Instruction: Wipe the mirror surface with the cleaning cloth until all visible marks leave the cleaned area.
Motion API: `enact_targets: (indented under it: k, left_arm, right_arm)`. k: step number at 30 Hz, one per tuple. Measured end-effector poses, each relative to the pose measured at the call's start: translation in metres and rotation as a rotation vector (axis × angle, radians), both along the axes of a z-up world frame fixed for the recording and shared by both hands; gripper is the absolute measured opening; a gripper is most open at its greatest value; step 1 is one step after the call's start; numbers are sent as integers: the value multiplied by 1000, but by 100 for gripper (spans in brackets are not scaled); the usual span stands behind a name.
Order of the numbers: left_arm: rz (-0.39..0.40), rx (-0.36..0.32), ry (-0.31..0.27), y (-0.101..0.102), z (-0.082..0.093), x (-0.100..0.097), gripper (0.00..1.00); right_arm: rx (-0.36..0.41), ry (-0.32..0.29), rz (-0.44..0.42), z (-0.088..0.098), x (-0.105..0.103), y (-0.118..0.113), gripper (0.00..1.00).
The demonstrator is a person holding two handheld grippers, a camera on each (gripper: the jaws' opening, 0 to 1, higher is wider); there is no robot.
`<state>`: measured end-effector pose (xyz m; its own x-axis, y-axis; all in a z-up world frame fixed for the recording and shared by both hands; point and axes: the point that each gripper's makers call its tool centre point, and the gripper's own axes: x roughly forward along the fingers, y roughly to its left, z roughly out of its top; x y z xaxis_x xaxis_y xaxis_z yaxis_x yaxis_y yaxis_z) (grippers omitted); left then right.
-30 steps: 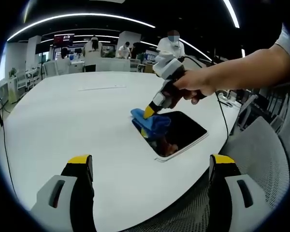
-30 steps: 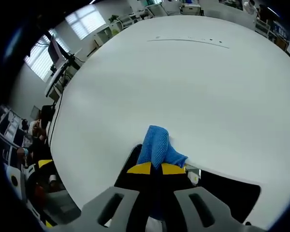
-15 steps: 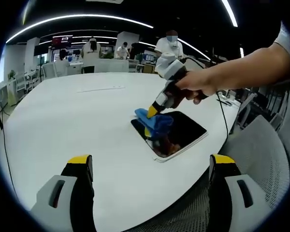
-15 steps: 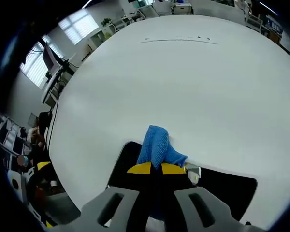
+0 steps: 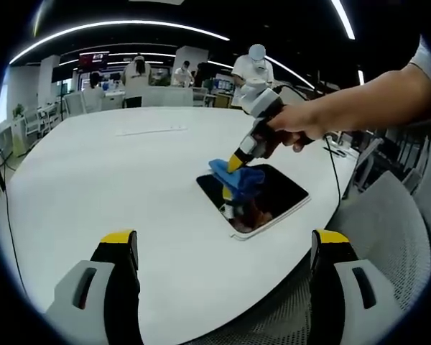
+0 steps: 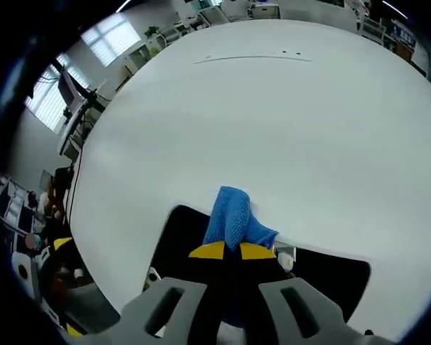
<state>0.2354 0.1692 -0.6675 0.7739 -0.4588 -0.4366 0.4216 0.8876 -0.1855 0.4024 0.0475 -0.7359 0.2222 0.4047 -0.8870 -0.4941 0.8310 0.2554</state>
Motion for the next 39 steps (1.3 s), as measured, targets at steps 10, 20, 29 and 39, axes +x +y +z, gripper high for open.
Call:
enact_targets:
  k: [10,20,29,39]
  left_arm:
    - [5,1,-7,1,1,1,99]
    - [4,-6,-15,0,3,0,99]
    - [-4,-7,-17,-1,3,0,99]
    - [-4,7,-32,-1,5,0,99]
  right_arm:
    - [0,0,-35,0,-2,1,0]
    - [2,3,-77,-2,-9,0,0]
    - [-2,-2,-92,1,-29,-1,0]
    - [0,-4,-103,1,-41,-2,0]
